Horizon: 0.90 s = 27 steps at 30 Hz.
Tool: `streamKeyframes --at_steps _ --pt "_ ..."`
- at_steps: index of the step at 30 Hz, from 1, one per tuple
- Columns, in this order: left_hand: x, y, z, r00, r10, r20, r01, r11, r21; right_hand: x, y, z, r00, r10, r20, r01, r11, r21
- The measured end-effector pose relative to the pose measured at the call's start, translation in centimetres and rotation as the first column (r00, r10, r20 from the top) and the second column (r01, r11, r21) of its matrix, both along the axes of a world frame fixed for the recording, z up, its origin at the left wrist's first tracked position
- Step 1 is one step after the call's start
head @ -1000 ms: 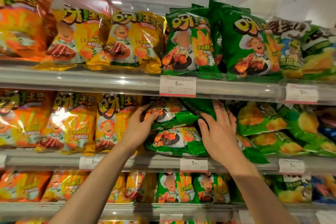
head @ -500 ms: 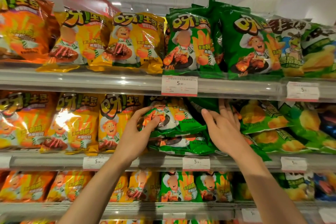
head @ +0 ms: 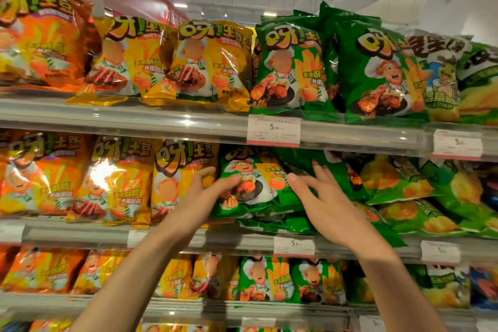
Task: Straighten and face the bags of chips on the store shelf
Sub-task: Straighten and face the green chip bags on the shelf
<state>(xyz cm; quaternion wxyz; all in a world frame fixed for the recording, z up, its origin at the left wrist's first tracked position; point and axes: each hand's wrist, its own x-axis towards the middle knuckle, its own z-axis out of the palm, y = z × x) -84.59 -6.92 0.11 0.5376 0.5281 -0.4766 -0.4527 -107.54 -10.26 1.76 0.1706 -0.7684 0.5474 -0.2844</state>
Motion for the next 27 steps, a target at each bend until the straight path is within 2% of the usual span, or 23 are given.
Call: streamKeyframes --at_steps 5,10,16,24,27 --pt "1.3 -2.7 1.0 0.99 -0.117 0.078 0.112 0.991 0.073 0.3 0.1 -0.1 1.0 0.009 0.011 -0.009 1.0 0.026" --pt "0.4 -3.3 0.9 0.989 -0.085 0.122 0.085 0.996 0.005 -0.3 0.2 0.6 0.995 0.041 0.093 -0.049 0.995 0.088" --pt "0.3 0.3 0.8 0.982 -0.042 0.184 0.066 0.989 -0.128 -1.7 -0.3 0.7 0.985 0.045 0.164 -0.064 0.992 0.112" --pt "1.4 2.4 -1.1 0.936 -0.023 0.352 0.12 0.959 -0.256 -1.4 -0.8 0.1 0.999 0.009 0.041 -0.012 0.999 0.052" --pt "2.0 3.0 -1.6 0.935 -0.02 0.354 0.127 0.951 -0.282 -1.0 -1.1 0.1 1.0 -0.009 0.022 0.009 1.0 0.019"
